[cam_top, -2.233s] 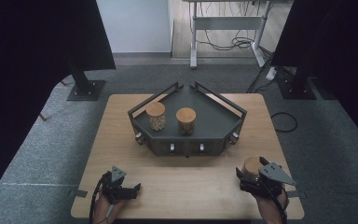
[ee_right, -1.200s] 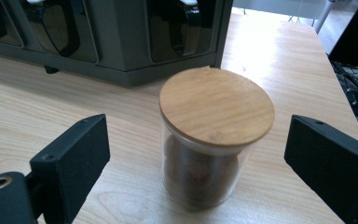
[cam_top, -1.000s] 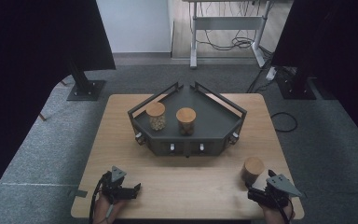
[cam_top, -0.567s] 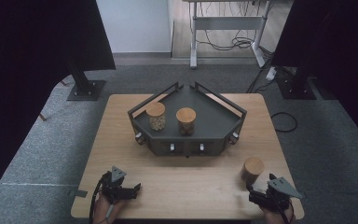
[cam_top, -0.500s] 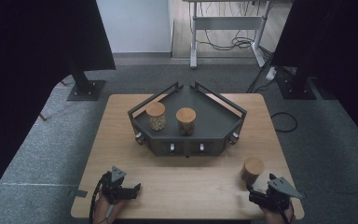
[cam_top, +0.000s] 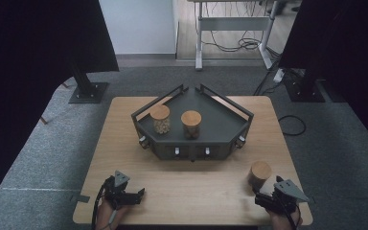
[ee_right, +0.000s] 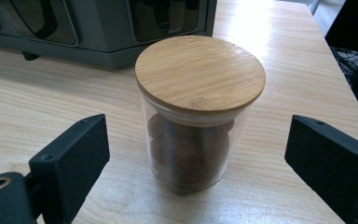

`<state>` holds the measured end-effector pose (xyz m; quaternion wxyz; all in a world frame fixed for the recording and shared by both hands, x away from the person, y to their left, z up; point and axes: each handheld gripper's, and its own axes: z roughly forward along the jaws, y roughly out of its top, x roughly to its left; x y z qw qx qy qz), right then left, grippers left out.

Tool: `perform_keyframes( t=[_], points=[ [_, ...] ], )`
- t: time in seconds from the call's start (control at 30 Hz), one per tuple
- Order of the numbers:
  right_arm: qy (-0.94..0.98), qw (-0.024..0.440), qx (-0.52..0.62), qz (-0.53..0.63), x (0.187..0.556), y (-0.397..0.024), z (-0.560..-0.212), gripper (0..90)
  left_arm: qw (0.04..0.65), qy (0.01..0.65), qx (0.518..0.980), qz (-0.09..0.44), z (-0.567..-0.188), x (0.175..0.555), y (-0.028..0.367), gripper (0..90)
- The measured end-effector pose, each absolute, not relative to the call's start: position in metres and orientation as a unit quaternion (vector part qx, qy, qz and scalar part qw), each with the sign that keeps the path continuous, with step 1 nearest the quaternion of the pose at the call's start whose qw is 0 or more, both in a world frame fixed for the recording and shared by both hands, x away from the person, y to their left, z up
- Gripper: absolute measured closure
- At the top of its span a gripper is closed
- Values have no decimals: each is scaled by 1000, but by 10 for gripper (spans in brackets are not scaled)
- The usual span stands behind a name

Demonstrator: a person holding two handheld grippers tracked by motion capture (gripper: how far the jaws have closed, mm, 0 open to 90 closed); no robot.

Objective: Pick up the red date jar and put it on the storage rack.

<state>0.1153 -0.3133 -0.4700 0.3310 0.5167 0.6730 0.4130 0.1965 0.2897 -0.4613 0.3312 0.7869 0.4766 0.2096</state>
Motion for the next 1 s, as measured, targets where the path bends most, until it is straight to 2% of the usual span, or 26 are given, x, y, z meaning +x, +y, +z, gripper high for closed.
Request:
perform_keyframes(
  t=[1.0],
  points=[
    [665,335,520,419,135,-308,-471,58,331,477,787,210,-461,197,290,0]
  ],
)
